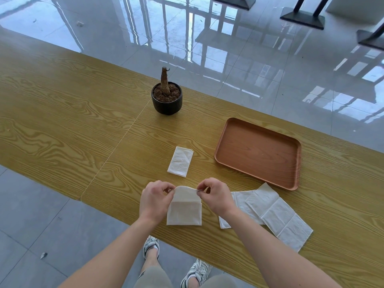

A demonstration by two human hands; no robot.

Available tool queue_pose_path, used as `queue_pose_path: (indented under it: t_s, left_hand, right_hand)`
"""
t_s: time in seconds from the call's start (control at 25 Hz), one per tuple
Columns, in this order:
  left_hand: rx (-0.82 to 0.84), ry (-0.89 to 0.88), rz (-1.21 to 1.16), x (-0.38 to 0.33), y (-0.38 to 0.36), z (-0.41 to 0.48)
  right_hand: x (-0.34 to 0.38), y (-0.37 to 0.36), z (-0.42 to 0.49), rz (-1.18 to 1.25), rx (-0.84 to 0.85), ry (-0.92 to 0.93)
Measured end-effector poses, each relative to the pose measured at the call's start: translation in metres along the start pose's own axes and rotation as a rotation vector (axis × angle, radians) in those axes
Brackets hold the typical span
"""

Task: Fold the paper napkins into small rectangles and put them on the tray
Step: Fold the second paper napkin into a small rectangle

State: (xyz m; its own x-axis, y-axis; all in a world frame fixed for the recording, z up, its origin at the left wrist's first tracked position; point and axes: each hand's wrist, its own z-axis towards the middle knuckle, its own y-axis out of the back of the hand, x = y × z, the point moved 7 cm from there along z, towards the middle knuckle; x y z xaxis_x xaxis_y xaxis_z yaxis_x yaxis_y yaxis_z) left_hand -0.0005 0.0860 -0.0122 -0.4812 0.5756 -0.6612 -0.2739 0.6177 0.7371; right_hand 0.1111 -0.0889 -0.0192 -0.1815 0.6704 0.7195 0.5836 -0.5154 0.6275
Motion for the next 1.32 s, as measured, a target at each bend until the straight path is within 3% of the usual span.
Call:
queue_pose_path:
  t_s: [0.36,0.56,0.88,1.08,1.2,1.32]
  left_hand:
    - [-0.063,-0.136,0.06,-0.002,0.007,-0.022]
    - [-0.07,-0.259,0.126,-0.005,0.01,-0.038]
    - [0.032,-0.604,0.47,-0.001,-0.01,-0.07]
    - [0.101,-0.541,0.402,0.007,-0.023,-0.083]
    - [0.054,-0.534,0.44,0.012,-0.033,-0.085]
    - [0.088,-0.526,0.5,0.016,-0.044,-0.085]
  right_hand:
    - [0.002,0.001,-0.015,-0.015,-0.012,0.102]
    - [0.003,-0.01,-0.038,-0.143,-0.003,0.18]
    - [0.0,-0.03,-0.067,-0.349,0.046,0.311]
    - [-0.011,-0.038,-0.07,-0.378,0.122,0.251]
    - [-0.012,-0.034,-0.068,-0.316,0.028,0.215]
    - [0.001,-0.035,-0.066,-0.414,-0.091,0.306]
